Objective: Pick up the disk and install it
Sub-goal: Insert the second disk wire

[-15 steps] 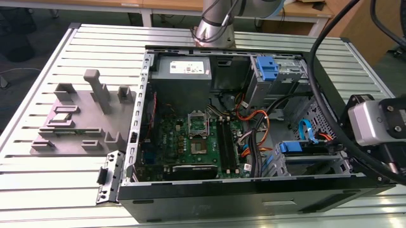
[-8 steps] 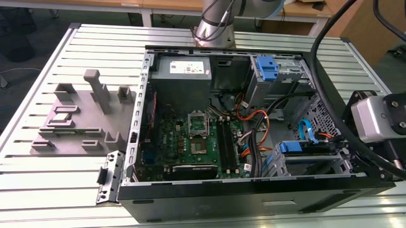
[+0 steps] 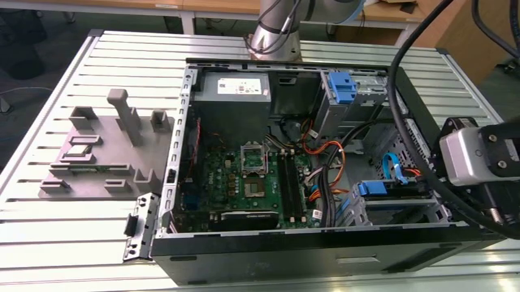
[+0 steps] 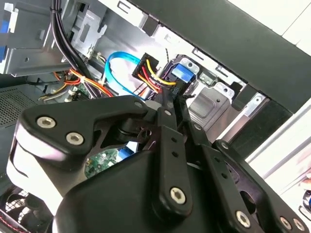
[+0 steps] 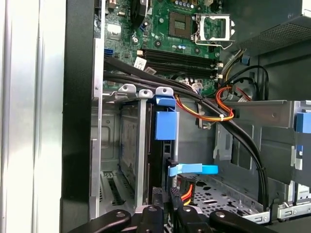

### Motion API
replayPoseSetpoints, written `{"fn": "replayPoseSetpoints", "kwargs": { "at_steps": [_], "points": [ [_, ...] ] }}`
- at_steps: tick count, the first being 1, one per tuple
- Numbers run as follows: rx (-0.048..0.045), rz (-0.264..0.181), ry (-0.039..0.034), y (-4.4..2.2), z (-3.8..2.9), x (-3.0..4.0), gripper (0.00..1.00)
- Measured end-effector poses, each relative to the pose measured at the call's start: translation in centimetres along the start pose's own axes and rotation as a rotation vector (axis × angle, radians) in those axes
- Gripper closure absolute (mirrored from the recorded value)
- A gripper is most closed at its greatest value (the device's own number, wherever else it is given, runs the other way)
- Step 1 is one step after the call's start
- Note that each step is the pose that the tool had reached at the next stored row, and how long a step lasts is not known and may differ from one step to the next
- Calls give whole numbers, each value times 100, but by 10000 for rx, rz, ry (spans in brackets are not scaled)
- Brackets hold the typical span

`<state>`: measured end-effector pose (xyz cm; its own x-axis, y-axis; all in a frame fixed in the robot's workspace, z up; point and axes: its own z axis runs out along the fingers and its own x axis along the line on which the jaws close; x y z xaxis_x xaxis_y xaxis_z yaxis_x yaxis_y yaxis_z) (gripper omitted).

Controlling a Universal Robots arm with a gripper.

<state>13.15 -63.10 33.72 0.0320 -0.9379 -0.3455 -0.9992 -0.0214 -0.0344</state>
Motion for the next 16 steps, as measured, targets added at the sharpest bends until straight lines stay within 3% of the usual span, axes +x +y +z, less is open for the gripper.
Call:
{"fn": "replayPoseSetpoints", "kwargs": {
  "at_steps": [6, 7, 11, 13, 16],
  "points": [
    [34, -13, 7, 15, 44, 16, 82],
    [33, -15, 59, 15, 47, 15, 82],
    [17, -33, 481, 16, 70, 5, 82],
    [13, -41, 556, 16, 76, -4, 82],
    [11, -44, 567, 17, 78, -9, 82]
  ]
}}
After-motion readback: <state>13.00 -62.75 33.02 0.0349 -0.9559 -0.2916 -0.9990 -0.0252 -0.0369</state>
